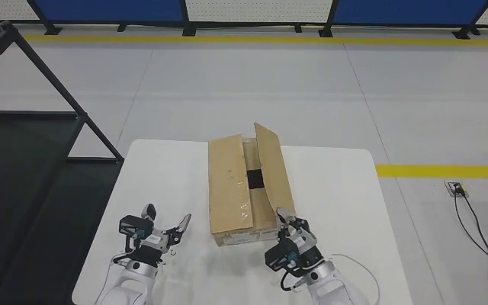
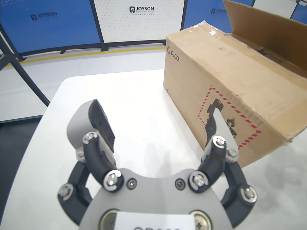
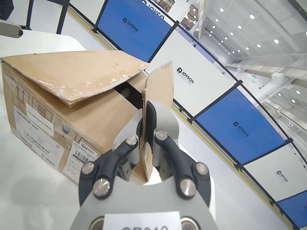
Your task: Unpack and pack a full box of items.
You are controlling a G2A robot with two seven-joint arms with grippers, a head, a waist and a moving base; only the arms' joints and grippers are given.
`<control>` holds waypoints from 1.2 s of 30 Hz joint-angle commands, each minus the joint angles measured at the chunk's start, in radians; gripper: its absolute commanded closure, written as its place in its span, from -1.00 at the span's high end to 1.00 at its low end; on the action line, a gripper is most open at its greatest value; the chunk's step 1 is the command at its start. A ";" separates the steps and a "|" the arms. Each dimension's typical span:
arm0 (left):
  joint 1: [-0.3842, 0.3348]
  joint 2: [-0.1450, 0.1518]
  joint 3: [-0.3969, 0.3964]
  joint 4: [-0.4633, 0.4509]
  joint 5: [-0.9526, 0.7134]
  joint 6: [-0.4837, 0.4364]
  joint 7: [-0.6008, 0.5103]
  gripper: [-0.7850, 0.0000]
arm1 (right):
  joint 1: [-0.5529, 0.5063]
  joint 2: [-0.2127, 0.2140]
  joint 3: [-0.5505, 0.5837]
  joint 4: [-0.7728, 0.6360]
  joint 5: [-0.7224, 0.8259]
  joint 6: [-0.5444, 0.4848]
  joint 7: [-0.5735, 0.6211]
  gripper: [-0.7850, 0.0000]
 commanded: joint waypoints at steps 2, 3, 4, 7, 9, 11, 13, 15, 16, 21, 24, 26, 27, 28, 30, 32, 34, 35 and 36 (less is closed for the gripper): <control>0.001 0.000 -0.006 -0.004 0.000 -0.001 -0.002 1.00 | -0.002 0.005 0.029 0.001 0.025 -0.041 -0.040 -1.00; 0.001 0.000 -0.008 -0.005 -0.002 -0.001 -0.003 1.00 | -0.004 0.007 0.039 0.000 0.032 -0.056 -0.052 -1.00; 0.002 0.000 -0.010 -0.006 0.000 -0.001 -0.004 1.00 | -0.005 0.009 0.049 -0.002 0.037 -0.072 -0.063 -1.00; 0.002 0.000 -0.014 -0.008 -0.002 -0.001 -0.007 1.00 | -0.008 0.015 0.078 -0.008 0.053 -0.131 -0.088 -1.00; 0.002 0.000 -0.015 -0.010 -0.002 -0.001 -0.009 1.00 | -0.012 0.019 0.096 -0.013 0.060 -0.156 -0.100 -1.00; 0.002 -0.001 -0.016 -0.010 -0.001 0.000 -0.009 1.00 | -0.014 0.023 0.110 -0.016 0.074 -0.196 -0.116 -1.00; 0.002 -0.001 -0.015 -0.012 0.001 0.001 -0.012 1.00 | -0.013 0.027 0.128 -0.017 0.079 -0.227 -0.123 -1.00; 0.001 -0.002 -0.014 -0.013 0.001 0.002 -0.013 1.00 | -0.012 0.030 0.143 -0.017 0.080 -0.253 -0.123 -1.00; 0.001 -0.002 -0.014 -0.013 0.002 0.002 -0.014 1.00 | -0.011 0.032 0.151 -0.017 0.082 -0.261 -0.123 -1.00; 0.001 -0.003 -0.014 -0.014 0.004 0.007 -0.015 1.00 | -0.003 0.041 0.186 -0.014 0.121 -0.346 -0.156 -1.00; 0.001 -0.004 -0.017 -0.015 0.003 0.009 -0.015 1.00 | 0.006 0.046 0.205 -0.009 0.137 -0.386 -0.165 -1.00; 0.002 -0.004 -0.020 -0.017 0.001 0.009 -0.014 1.00 | 0.014 0.049 0.217 -0.005 0.147 -0.412 -0.167 -1.00; 0.003 -0.004 -0.021 -0.018 0.002 0.009 -0.015 1.00 | 0.019 0.050 0.222 -0.002 0.151 -0.427 -0.169 -1.00; 0.004 -0.004 -0.023 -0.019 0.001 0.011 -0.015 1.00 | 0.024 0.052 0.227 0.002 0.154 -0.436 -0.168 -1.00; 0.005 -0.004 -0.026 -0.021 0.001 0.013 -0.016 1.00 | 0.032 0.054 0.233 0.007 0.158 -0.450 -0.162 -1.00; 0.007 -0.005 -0.027 -0.023 0.001 0.013 -0.016 1.00 | 0.040 0.055 0.238 0.011 0.163 -0.456 -0.154 -1.00; 0.009 -0.005 -0.029 -0.025 0.001 0.015 -0.015 1.00 | 0.047 0.056 0.240 0.017 0.168 -0.460 -0.143 -1.00; 0.009 -0.005 -0.029 -0.026 0.002 0.015 -0.015 1.00 | 0.052 0.057 0.242 0.020 0.172 -0.460 -0.136 -1.00; 0.011 -0.005 -0.030 -0.026 0.001 0.014 -0.015 1.00 | 0.057 0.057 0.242 0.023 0.177 -0.462 -0.129 -1.00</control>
